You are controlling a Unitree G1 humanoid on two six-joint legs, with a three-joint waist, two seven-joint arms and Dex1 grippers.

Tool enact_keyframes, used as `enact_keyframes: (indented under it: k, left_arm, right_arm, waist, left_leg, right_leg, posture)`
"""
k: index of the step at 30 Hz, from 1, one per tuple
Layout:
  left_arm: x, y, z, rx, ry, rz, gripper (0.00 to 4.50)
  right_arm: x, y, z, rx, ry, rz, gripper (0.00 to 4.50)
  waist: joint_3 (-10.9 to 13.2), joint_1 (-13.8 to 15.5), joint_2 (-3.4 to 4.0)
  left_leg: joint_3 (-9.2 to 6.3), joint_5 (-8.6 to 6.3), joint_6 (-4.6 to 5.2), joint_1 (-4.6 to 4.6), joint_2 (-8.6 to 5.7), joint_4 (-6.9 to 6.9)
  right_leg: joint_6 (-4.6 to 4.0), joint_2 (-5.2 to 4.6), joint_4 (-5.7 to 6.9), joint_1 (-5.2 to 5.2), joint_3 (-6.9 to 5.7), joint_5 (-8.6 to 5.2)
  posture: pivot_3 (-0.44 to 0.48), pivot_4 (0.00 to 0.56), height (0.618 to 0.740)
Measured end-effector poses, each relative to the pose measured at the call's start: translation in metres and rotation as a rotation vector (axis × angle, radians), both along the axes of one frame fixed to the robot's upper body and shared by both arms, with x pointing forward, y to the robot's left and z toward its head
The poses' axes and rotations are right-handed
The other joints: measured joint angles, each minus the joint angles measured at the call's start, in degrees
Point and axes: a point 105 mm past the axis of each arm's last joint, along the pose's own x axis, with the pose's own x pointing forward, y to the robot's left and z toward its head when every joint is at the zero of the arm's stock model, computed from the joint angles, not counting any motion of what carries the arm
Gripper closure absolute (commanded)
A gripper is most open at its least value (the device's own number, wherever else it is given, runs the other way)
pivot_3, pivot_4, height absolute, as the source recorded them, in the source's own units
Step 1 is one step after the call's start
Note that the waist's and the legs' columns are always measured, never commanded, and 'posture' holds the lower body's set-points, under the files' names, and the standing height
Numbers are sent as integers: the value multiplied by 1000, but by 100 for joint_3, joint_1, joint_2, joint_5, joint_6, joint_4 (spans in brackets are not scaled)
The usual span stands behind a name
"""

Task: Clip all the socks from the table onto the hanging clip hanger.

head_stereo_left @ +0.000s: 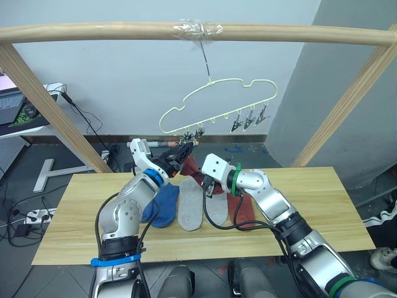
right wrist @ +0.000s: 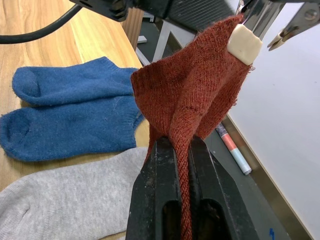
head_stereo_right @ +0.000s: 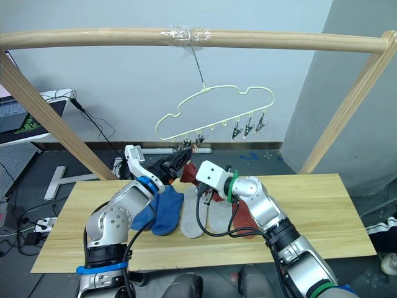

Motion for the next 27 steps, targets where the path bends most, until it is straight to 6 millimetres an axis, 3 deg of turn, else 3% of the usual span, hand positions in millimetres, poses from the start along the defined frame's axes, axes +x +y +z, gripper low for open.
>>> enact_keyframes:
  k: [5, 9, 19, 23, 27]
  left_arm:
    - [-2, 11, 0, 46, -8, -2, 26]
    - [-5, 14, 12, 80, -56, -24, 0]
    - [-12, 17, 6, 108, -53, -22, 0]
    - [-19, 18, -5, 180, -38, -18, 0]
    - [-21, 3, -4, 268, -101, -47, 0]
  right_arm:
    - [-6, 10, 7, 130, 114, -13, 4500]
    - [-14, 23, 20, 263, 236, -6, 3435]
    - [-11, 10, 17, 244, 261, -34, 12]
    - [-11, -1, 12, 228, 258, -58, 12]
    - [-9, -13, 9, 216, 241, -103, 12]
  waist:
    - [1, -3, 1]
    - [3, 15, 3]
    - [3, 112, 4]
    - [3, 127, 4]
    - [3, 145, 4]
  left_leg:
    - [-9, -1, -2, -4, 4, -1]
    - [-18, -1, -3, -8, 1, -7]
    - [-12, -1, -5, -10, 0, -13]
    - [-14, 0, -7, -12, 0, -16]
    - [-11, -1, -5, -13, -1, -16]
  right_leg:
    - [-1, 2, 2, -4, -2, 0]
    - [-3, 1, 2, -9, -6, 0]
    - [-3, -1, 0, -16, -2, -1]
    - [-4, -2, -1, -18, -4, -1]
    - [-4, -3, -2, -17, -2, -2]
  posture:
    - [54, 175, 740]
    - [58, 168, 740]
    - [54, 167, 740]
    - [57, 169, 740]
    - [57, 169, 740]
